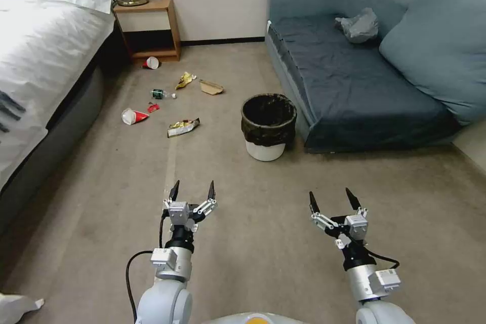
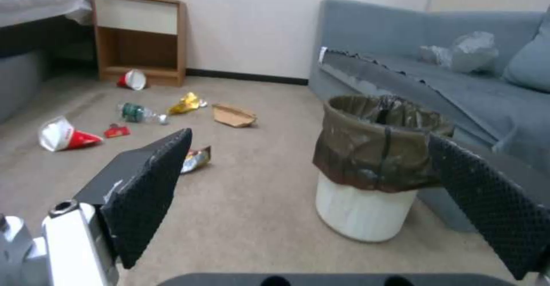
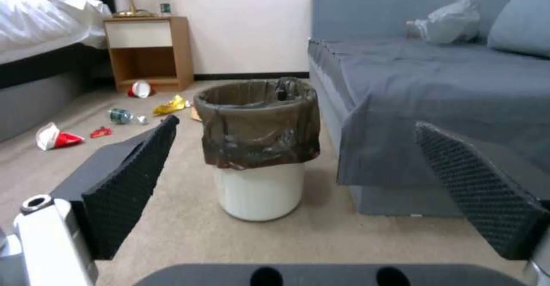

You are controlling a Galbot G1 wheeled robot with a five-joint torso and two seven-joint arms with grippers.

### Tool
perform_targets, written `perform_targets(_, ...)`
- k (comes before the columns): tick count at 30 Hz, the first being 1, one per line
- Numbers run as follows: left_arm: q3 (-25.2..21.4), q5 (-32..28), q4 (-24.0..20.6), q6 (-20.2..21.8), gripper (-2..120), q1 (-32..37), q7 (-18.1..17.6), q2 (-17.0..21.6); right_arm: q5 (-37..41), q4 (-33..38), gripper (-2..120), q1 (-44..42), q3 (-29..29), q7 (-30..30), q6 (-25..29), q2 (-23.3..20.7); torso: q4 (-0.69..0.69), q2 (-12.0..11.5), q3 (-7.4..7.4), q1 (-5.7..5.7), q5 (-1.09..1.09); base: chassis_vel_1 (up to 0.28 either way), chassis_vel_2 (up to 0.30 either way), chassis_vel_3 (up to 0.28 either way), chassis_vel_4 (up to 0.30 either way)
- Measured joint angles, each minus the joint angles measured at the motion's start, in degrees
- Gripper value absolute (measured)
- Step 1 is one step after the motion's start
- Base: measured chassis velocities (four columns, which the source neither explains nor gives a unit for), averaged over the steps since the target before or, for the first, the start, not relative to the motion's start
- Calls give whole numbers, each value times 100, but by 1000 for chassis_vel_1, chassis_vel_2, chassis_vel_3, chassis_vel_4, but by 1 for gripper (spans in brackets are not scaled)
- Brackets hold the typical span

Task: Pick up the trash can from the floor.

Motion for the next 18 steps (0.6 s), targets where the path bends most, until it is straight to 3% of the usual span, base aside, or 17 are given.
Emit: perform_targets(18,32,2,-83,-10,100,51,19,20,77,56,100,-27,33,1,15,7,-1,0,0,0,0,-136,126,126,-125)
